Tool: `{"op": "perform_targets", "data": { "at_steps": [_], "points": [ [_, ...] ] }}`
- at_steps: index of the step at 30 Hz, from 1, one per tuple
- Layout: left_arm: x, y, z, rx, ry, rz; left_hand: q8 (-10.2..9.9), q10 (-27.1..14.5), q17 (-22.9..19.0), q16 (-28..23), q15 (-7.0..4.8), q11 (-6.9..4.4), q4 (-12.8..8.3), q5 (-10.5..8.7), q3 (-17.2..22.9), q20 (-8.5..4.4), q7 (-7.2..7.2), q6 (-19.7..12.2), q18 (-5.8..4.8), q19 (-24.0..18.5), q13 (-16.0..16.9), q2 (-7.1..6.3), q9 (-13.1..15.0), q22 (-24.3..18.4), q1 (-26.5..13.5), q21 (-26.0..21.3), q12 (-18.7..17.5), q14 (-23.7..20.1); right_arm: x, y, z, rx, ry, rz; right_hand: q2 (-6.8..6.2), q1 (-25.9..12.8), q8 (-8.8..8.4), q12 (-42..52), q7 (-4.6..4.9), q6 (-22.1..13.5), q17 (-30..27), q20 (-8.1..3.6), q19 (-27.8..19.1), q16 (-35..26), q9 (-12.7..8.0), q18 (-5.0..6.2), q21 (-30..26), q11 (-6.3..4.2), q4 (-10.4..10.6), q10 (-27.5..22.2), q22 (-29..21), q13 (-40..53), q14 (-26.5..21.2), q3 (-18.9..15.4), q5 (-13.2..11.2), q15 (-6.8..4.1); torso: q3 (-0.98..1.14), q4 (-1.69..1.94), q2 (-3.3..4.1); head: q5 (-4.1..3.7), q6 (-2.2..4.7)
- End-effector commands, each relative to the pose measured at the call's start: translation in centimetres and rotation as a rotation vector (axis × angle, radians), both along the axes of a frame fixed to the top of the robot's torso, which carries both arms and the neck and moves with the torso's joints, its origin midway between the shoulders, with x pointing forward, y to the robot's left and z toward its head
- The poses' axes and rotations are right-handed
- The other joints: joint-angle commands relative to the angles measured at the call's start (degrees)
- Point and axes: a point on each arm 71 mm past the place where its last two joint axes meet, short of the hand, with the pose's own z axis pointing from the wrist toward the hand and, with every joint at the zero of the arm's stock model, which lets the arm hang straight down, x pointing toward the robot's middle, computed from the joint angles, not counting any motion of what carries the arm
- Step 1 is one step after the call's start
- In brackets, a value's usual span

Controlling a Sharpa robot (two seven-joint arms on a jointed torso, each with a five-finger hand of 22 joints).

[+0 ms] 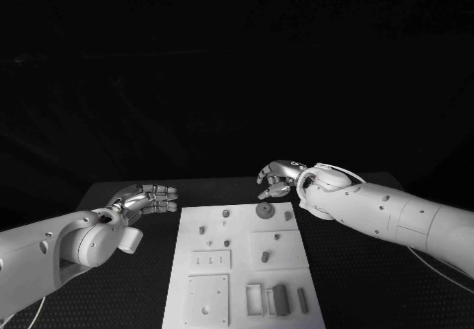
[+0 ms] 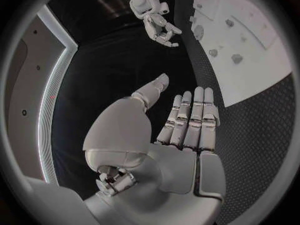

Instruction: Assemble the parts on the task board

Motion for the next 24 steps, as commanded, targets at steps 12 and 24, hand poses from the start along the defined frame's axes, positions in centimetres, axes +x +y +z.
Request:
{"op": "perform_targets", "data": {
  "at_steps": [12,24],
  "points": [
    [0.0,0.0,-0.1,-0.004,-0.013,-0.011,-0.3,0.3,0.0,-0.6,0.12,0.2,-0.1,-0.35,-0.3,0.2,0.1,0.2,-0.17,0.4,0.0,0.03,-0.1,0.0,-0.5,-0.4,-0.2,-0.2,-0.3,-0.5,-4.2,-0.157,0.062,0.027,-2.06,0.6,-0.13,0.3,0.36,-0.7,-0.1,0.0,-0.2,0.4,-0.2,0.83,-0.2,0.2,0.1,-0.5,0.8,-0.1,-0.4,-0.6,-0.1,0.24,-0.03,0.18,0.02,-0.16,-0.45],
    [0.0,0.0,-0.2,-0.004,-0.009,-0.013,-0.3,0.3,0.0,-0.7,0.18,0.22,0.0,-0.35,-0.4,0.24,0.12,0.2,-0.16,0.4,0.0,0.03,-0.1,0.0,-0.5,-0.4,-0.2,-0.3,-0.4,-0.8,-4.6,-0.165,0.068,0.019,-1.7,1.0,0.18,0.5,0.33,-0.3,-0.1,0.02,-0.1,0.6,-0.1,0.83,-0.1,0.2,0.2,-0.5,0.8,-0.1,-0.5,-0.3,-0.1,0.28,-0.19,0.0,0.01,0.23,-0.75]
  ]
}}
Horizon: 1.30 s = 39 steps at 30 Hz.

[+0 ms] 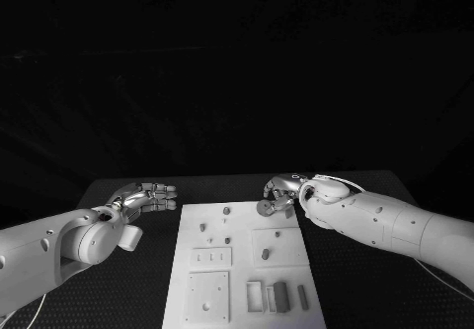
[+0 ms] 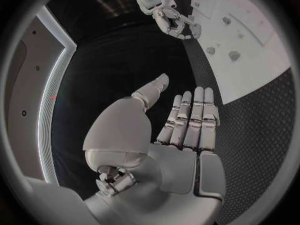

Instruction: Assemble the parts on the task board

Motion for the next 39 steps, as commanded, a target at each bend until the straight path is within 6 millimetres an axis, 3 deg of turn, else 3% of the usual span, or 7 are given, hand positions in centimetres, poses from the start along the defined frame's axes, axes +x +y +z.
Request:
{"op": "perform_targets", "data": {
  "at_steps": [1,16,27,39],
  "points": [
    [0.0,-0.2,0.1,-0.009,-0.009,-0.02,-0.3,0.3,0.0,-0.3,0.18,0.22,0.0,-0.35,-0.4,0.04,0.12,0.2,-0.17,0.2,0.0,0.03,-0.1,0.0,-0.5,-0.4,-0.2,-0.3,-0.1,0.2,-0.3,-0.022,0.012,0.019,0.03,0.4,0.22,0.3,0.09,0.5,0.0,-0.09,0.0,0.4,0.1,0.83,-0.1,-0.12,0.2,-0.2,0.8,0.0,-0.2,0.0,-0.1,0.04,-0.07,-0.04,0.0,0.03,-0.12],
    [0.0,-0.2,0.1,-0.008,-0.004,-0.022,-0.4,0.2,0.1,-0.3,0.23,0.31,0.1,-0.35,-0.5,0.09,0.24,0.1,-0.15,0.3,0.0,0.14,-0.1,0.1,-0.8,-0.4,-0.3,-0.3,-0.2,0.3,-1.4,-0.029,0.035,0.013,1.72,0.5,1.82,0.5,-0.69,3.1,-0.2,-0.02,-0.1,0.6,0.7,0.83,-0.2,-0.86,0.2,-0.1,0.8,-0.3,-0.4,0.0,-0.1,-0.6,-0.11,0.04,-0.02,-0.05,-0.51],
    [0.0,-0.2,0.1,-0.008,-0.004,-0.022,-0.4,0.2,0.1,-0.3,0.23,0.32,0.1,-0.35,-0.5,0.1,0.26,0.1,-0.13,0.3,0.0,0.22,-0.1,0.1,-1.0,-0.5,-0.3,-0.2,-0.2,0.8,-2.0,-0.033,0.053,0.019,4.47,0.7,2.28,0.4,-1.06,4.0,-0.3,0.02,-0.3,0.6,0.8,0.83,-0.2,-1.22,0.0,0.0,0.9,-0.5,-0.5,-0.1,-0.1,-0.96,-0.13,-0.04,-0.05,0.09,-0.75],
    [0.0,-0.1,0.1,-0.007,-0.003,-0.02,-0.4,0.2,0.1,-0.3,0.23,0.32,0.1,-0.34,-0.5,0.09,0.28,0.1,-0.08,0.3,0.0,0.35,-0.1,0.1,-1.0,-0.5,-0.3,-0.2,-0.3,0.5,-3.0,-0.101,0.091,-0.005,4.45,0.7,2.27,0.4,-1.1,4.0,-0.3,0.03,-0.4,0.7,0.8,0.83,-0.1,-1.26,-0.1,0.0,0.9,-0.5,-0.6,-0.4,-0.1,-1.01,-0.16,-0.04,-0.07,0.14,-1.05]
  ]
}}
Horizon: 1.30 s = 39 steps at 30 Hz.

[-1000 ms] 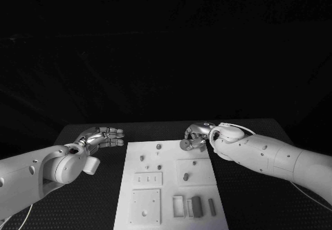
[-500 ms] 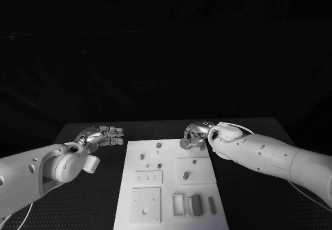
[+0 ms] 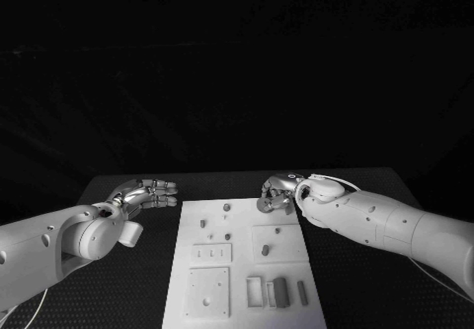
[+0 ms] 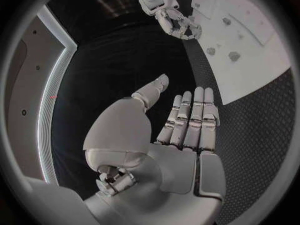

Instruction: Assemble the parts on the task board

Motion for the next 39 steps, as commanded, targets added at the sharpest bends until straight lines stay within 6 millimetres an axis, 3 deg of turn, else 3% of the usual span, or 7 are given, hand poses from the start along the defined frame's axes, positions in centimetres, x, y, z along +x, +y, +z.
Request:
{"op": "perform_targets", "data": {
  "at_steps": [1,14,24,30,33,39],
  "points": [
    [-0.04,-0.18,0.09,-0.007,-0.006,-0.016,-0.2,0.2,0.1,-0.3,0.23,0.32,-0.1,-0.34,-0.3,0.09,0.28,0.1,-0.09,0.3,0.0,-0.13,-0.1,0.1,-0.5,-0.3,-0.3,-0.2,-0.53,-0.5,-1.94,-0.09,0.084,-0.014,0.41,0.0,0.03,0.2,0.6,0.9,-0.1,-0.19,-0.2,0.3,-0.2,0.81,-0.1,-0.43,-0.2,0.0,0.9,-0.1,0.0,-0.4,-0.1,-0.49,-0.02,-0.03,-0.01,0.07,-0.26],
    [-0.14,-0.39,0.09,-0.011,-0.003,-0.027,-0.2,0.2,0.1,-0.4,0.24,0.33,-0.1,-0.35,-0.3,0.12,0.29,0.1,-0.08,0.3,0.0,-0.15,-0.1,0.1,-0.6,-0.3,-0.3,-0.2,-0.71,-0.76,-2.14,-0.122,0.083,-0.01,-1.58,3.9,-0.53,0.1,0.9,-0.1,-0.2,-0.19,-0.7,0.3,-0.5,0.81,-0.2,-0.15,-0.4,-0.4,1.0,-0.2,-0.5,-0.9,-0.1,-0.27,0.04,-0.09,-0.01,0.17,-0.37],
    [-0.13,-0.21,0.08,-0.009,-0.002,-0.022,-0.2,0.2,0.1,-0.4,0.25,0.33,-0.1,-0.34,-0.3,0.11,0.28,0.1,-0.06,0.3,-0.1,-0.14,-0.1,0.1,-0.6,-0.3,-0.3,-0.2,-0.81,-0.82,-2.33,-0.136,0.101,-0.005,-1.1,6.4,-0.41,0.3,0.87,0.1,-0.3,-0.23,-0.8,0.5,-0.5,0.81,-0.1,-0.18,-0.5,-0.5,1.0,-0.2,-0.5,-0.8,-0.1,-0.27,0.04,-0.12,0.01,0.27,-0.48],
    [-0.16,-0.23,0.04,-0.007,0.004,-0.021,-0.2,0.2,0.1,-0.4,0.24,0.33,-0.1,-0.33,-0.3,0.11,0.28,0.1,-0.05,0.3,-0.1,-0.13,-0.1,0.1,-0.6,-0.4,-0.3,-0.2,-0.79,-0.9,-2.36,-0.149,0.097,-0.012,0.24,7.6,0.21,0.4,0.53,1.2,-0.3,-0.17,-0.8,0.6,-0.2,0.81,0.0,-0.46,-0.5,-0.3,1.0,-0.2,-0.5,-0.9,-0.1,-0.44,0.01,-0.13,0.01,0.22,-0.71],
    [-0.17,-0.24,0.0,-0.005,0.009,-0.023,-0.2,0.1,0.1,-0.4,0.25,0.33,-0.1,-0.33,-0.3,0.12,0.26,0.0,-0.05,0.3,-0.1,-0.14,-0.1,0.1,-0.6,-0.4,-0.3,-0.2,-0.8,-0.95,-2.37,-0.155,0.096,-0.012,2.22,7.5,1.18,0.7,-0.12,3.1,-0.3,-0.24,-0.2,1.0,0.1,0.81,0.4,-1.09,-0.5,0.8,1.1,-0.4,0.2,-1.4,-0.1,-1.01,0.0,-0.09,-0.01,0.3,-0.82],
    [-0.18,-0.25,-0.02,-0.005,0.011,-0.024,-0.3,0.0,0.1,-0.5,0.29,0.36,-0.1,-0.33,-0.3,0.16,0.27,0.0,-0.04,0.3,-0.1,-0.12,-0.1,0.1,-0.7,-0.4,-0.4,-0.2,-0.78,-0.69,-2.05,-0.153,0.05,-0.012,4.22,7.9,1.98,0.7,-0.87,4.9,-0.5,-0.69,0.4,1.2,0.3,0.81,0.8,-1.82,-0.5,2.0,1.0,-0.8,1.1,-1.6,0.0,-1.72,0.02,-0.1,-0.01,0.36,-0.86]
  ]
}}
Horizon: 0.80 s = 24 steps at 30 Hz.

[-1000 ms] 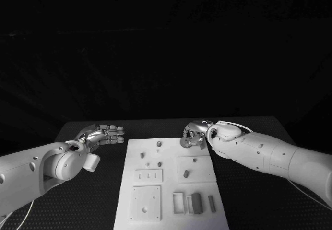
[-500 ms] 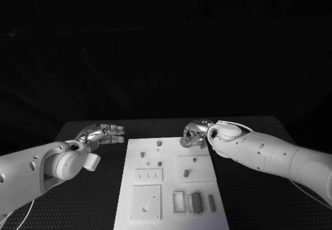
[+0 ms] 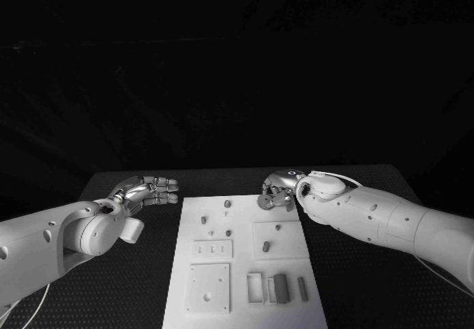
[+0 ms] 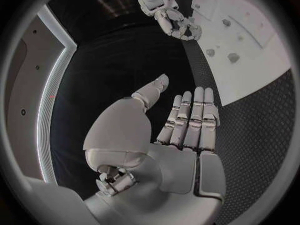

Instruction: Assemble the parts on the task board

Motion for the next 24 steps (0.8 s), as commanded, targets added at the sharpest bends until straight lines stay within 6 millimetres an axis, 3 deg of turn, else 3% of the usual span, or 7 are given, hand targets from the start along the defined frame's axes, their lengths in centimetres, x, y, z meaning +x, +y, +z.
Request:
{"op": "perform_targets", "data": {
  "at_steps": [1,10,24],
  "points": [
    [-0.1,-0.2,0.0,-0.005,0.002,-0.018,-0.3,0.0,0.1,-0.2,0.29,0.36,-0.1,-0.33,-0.3,0.16,0.27,0.0,-0.04,0.3,-0.1,-0.01,-0.1,0.1,-0.6,-0.2,-0.4,-0.2,-0.6,-0.9,-2.1,-0.099,0.049,-0.038,1.66,0.9,1.27,0.2,0.41,3.8,-0.1,-0.12,0.4,0.4,0.6,0.23,0.4,-0.11,0.0,0.7,1.0,-0.1,0.3,-0.3,0.4,-0.48,0.01,0.01,0.0,0.05,-0.03],
    [-0.1,-0.2,0.0,-0.004,0.002,-0.017,-0.3,0.0,0.1,-0.3,0.3,0.36,-0.1,-0.32,-0.3,0.16,0.25,0.0,-0.02,0.3,-0.1,-0.04,-0.1,0.1,-0.6,-0.3,-0.4,-0.3,-0.7,-0.2,-1.4,-0.056,-0.024,-0.041,2.68,0.7,2.33,0.2,-0.5,6.3,-0.3,-0.59,1.0,0.6,0.9,0.23,0.9,-0.99,0.0,1.7,1.0,-0.3,1.1,-0.8,0.4,-1.33,-0.03,0.0,0.0,0.13,0.08],
    [-0.1,-0.2,0.1,-0.004,0.001,-0.015,-0.3,0.0,0.1,-0.3,0.31,0.36,-0.1,-0.32,-0.2,0.18,0.24,0.0,-0.01,0.3,-0.1,-0.03,-0.1,0.1,-0.6,-0.3,-0.4,-0.3,-1.6,1.5,0.9,0.002,-0.12,-0.009,2.69,0.8,2.52,0.1,-0.79,7.0,0.2,-0.84,1.3,0.7,1.0,0.23,1.1,-1.28,0.0,2.2,1.0,-0.5,1.9,-0.8,0.4,-1.63,-0.05,0.01,0.0,0.29,0.21]
  ]
}}
